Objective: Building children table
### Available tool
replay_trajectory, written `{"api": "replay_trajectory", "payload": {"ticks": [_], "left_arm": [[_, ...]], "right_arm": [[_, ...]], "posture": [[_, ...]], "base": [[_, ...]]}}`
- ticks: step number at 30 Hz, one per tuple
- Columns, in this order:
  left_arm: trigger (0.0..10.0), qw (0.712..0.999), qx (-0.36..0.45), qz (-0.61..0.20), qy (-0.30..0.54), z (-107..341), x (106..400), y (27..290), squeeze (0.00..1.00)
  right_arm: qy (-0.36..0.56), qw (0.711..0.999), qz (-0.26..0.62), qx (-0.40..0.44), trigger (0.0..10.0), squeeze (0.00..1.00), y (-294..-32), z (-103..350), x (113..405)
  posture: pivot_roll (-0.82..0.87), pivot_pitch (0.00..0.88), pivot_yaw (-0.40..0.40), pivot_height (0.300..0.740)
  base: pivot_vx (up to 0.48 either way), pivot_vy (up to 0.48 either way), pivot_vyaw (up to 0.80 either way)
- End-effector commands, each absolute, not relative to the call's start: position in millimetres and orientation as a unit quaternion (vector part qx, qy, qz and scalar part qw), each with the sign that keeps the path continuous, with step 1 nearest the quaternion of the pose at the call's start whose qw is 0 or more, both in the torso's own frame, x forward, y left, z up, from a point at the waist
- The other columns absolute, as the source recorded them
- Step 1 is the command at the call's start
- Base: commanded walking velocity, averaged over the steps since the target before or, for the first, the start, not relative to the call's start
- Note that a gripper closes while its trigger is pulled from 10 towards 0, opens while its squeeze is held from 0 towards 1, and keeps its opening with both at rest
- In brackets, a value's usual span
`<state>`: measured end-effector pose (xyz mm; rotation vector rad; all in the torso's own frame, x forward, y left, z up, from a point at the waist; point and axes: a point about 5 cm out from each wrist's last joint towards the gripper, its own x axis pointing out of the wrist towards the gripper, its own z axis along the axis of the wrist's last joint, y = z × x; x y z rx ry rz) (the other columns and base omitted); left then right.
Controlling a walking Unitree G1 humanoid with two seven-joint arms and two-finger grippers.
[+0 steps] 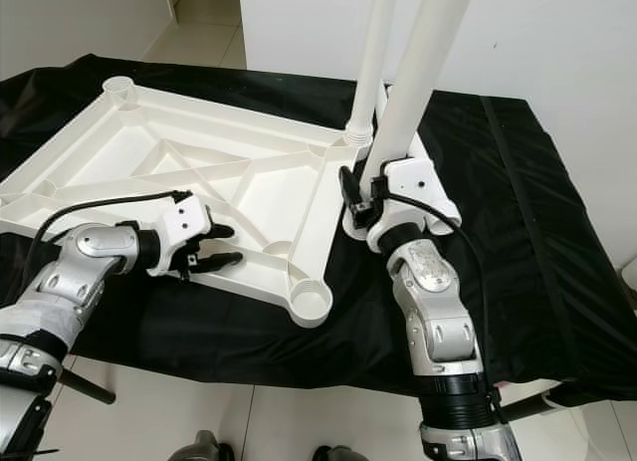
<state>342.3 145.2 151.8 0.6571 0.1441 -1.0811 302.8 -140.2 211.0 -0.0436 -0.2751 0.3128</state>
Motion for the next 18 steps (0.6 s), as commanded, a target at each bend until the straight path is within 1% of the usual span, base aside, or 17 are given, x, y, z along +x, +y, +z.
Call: {"api": "replay_trajectory", "payload": {"ticks": [1, 3, 10, 18], "left_arm": [[10.0, 0.803, 0.318, -0.493, 0.106, 134.5, 341.7, 145.3, 0.00], [10.0, 0.812, 0.327, -0.469, 0.115, 131.4, 346.9, 144.8, 0.00], [10.0, 0.823, 0.336, -0.436, 0.142, 124.1, 353.8, 145.6, 0.00], [10.0, 0.811, 0.354, -0.441, 0.152, 119.9, 355.5, 144.2, 0.00]], "right_arm": [[-0.141, 0.977, 0.156, -0.025, 10.0, 0.00, -141.1, 212.8, 303.8], [-0.142, 0.977, 0.156, -0.025, 10.0, 0.00, -140.7, 212.9, 303.8], [-0.143, 0.977, 0.155, -0.024, 10.0, 0.00, -140.6, 213.5, 303.3], [-0.144, 0.977, 0.153, -0.024, 10.0, 0.00, -141.4, 213.7, 303.1]], "posture": [[0.08, 0.048, -0.029, 0.740], [0.08, 0.047, -0.028, 0.740], [0.07, 0.046, -0.022, 0.740], [0.07, 0.039, -0.014, 0.740]], "base": [[0.000, 0.000, 0.00], [0.000, 0.000, 0.00], [0.000, 0.000, 0.00], [0.000, 0.000, 0.00]]}}
